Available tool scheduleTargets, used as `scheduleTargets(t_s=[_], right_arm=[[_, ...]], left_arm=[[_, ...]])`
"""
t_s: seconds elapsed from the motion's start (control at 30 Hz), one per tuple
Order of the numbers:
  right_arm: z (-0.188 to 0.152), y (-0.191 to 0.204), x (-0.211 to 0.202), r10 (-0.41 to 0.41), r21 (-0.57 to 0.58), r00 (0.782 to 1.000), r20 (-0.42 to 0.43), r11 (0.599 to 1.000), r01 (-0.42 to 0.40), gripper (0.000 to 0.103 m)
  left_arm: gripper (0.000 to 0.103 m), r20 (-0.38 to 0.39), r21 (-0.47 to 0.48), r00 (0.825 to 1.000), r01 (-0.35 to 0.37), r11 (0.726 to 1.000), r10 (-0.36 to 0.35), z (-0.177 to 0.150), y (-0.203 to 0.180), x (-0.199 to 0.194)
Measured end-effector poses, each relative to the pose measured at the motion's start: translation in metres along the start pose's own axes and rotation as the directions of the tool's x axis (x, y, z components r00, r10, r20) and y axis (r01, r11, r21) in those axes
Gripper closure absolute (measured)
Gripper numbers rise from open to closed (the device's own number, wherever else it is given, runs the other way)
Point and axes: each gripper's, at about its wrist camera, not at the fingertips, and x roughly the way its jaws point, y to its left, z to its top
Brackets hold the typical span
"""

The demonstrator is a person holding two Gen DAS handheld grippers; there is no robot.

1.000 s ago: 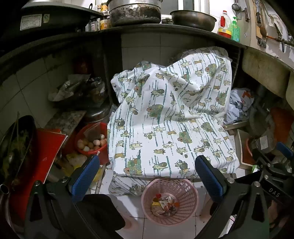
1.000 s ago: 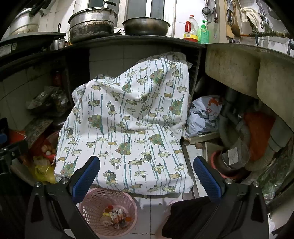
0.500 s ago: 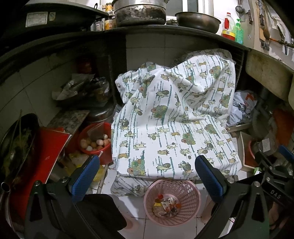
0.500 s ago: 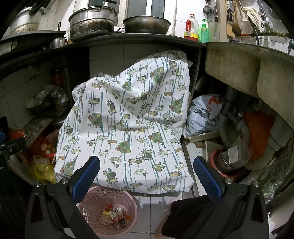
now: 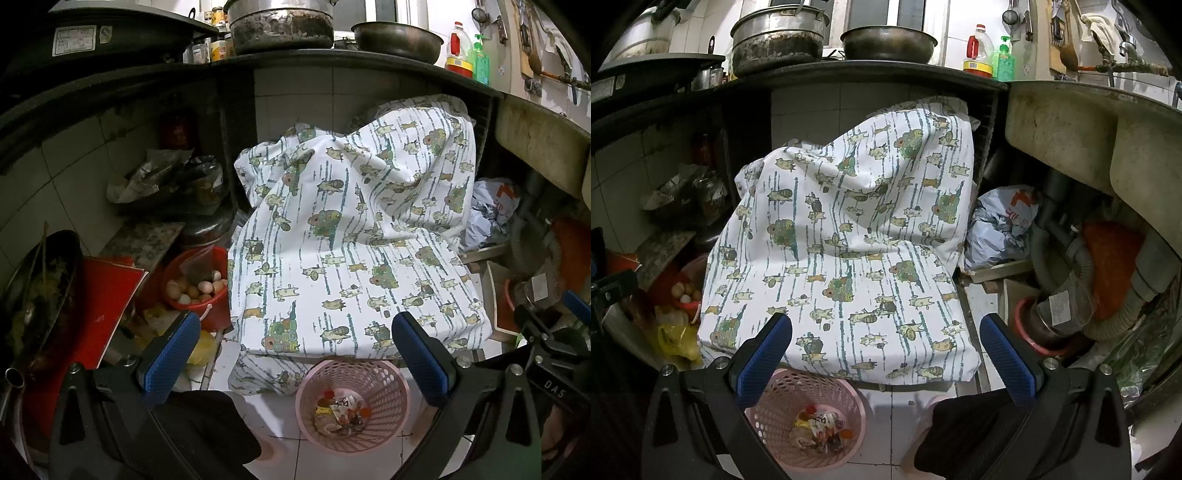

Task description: Collect trash

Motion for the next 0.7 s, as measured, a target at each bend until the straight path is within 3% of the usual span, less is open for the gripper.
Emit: scheduleTargets(t_s=[0.7], right_arm=[[-0.0005, -0.0014, 0.0034, 0.004, 0.001, 1.000, -0.008, 1.000, -0.004, 0.000]], left_arm=[[0.000, 0.020, 0.028, 1.000, -0.016, 0.999, 0.016, 0.0019, 0.0027, -0.0007]])
